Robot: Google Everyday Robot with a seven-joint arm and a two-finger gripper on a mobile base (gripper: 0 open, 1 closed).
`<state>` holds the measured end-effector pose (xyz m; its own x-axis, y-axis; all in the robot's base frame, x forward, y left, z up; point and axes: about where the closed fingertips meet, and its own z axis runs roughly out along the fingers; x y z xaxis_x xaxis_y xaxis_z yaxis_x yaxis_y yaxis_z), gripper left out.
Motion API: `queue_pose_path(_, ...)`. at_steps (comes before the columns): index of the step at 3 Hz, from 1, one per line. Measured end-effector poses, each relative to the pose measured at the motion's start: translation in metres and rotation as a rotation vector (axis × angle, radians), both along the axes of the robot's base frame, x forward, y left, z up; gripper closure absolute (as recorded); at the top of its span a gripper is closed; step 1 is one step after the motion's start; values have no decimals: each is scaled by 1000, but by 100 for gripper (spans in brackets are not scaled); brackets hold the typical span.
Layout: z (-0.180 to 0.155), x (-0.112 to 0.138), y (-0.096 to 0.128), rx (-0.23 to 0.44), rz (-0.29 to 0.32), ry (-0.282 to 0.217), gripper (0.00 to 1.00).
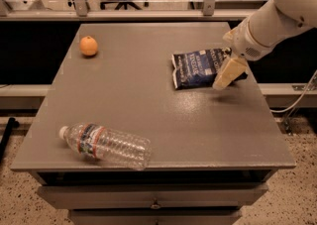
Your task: Move blue chip bag near orange
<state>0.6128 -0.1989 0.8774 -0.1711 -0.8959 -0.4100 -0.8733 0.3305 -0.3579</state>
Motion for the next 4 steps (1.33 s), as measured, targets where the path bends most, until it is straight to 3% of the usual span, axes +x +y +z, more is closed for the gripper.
queue_pose_path(2, -16, 17, 6, 51, -13, 14, 62)
queue_pose_path(3, 2, 18, 6, 69, -18, -2, 86)
queue_pose_path(4, 51, 16, 8, 80, -21, -67, 100)
